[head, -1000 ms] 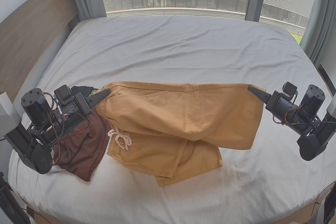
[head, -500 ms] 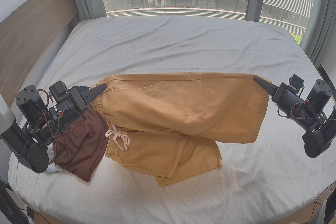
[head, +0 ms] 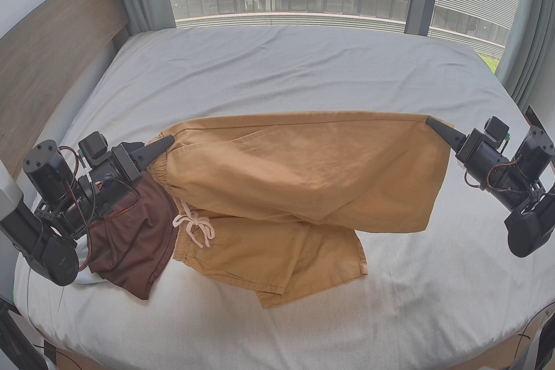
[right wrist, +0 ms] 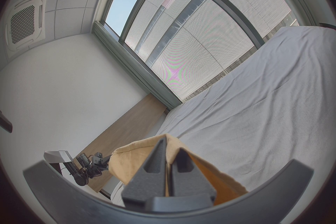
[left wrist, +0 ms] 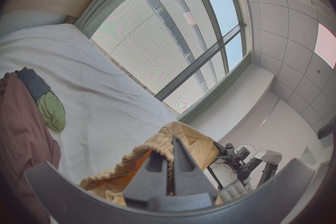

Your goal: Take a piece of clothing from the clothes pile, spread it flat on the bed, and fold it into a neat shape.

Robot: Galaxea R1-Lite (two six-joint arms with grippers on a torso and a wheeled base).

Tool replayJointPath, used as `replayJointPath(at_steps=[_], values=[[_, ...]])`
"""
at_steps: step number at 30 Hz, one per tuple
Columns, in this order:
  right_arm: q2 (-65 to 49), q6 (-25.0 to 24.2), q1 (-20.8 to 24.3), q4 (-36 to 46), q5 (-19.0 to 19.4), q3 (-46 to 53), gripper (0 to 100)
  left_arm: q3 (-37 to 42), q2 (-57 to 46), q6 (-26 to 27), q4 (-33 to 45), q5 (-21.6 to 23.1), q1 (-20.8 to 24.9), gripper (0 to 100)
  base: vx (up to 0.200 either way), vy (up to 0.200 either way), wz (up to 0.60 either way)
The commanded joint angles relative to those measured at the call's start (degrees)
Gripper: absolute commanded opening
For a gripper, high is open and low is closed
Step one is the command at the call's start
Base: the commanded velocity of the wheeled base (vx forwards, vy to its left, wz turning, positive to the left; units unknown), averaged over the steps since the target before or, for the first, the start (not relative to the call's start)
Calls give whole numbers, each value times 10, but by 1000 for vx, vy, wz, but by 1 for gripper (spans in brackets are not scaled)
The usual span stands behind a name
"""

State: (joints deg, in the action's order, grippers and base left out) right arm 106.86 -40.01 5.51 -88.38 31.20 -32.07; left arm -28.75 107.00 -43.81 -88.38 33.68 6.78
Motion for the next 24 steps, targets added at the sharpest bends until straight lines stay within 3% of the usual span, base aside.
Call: replayJointPath(at_steps=[1,24], values=[[1,-1,-9,0,0,-5,0,-3,5,0,0,0,-7,0,0,0,0],[9,0,-10,0,4,-8,0,-12,18,6,0,-3,-8,0,0,0,0]])
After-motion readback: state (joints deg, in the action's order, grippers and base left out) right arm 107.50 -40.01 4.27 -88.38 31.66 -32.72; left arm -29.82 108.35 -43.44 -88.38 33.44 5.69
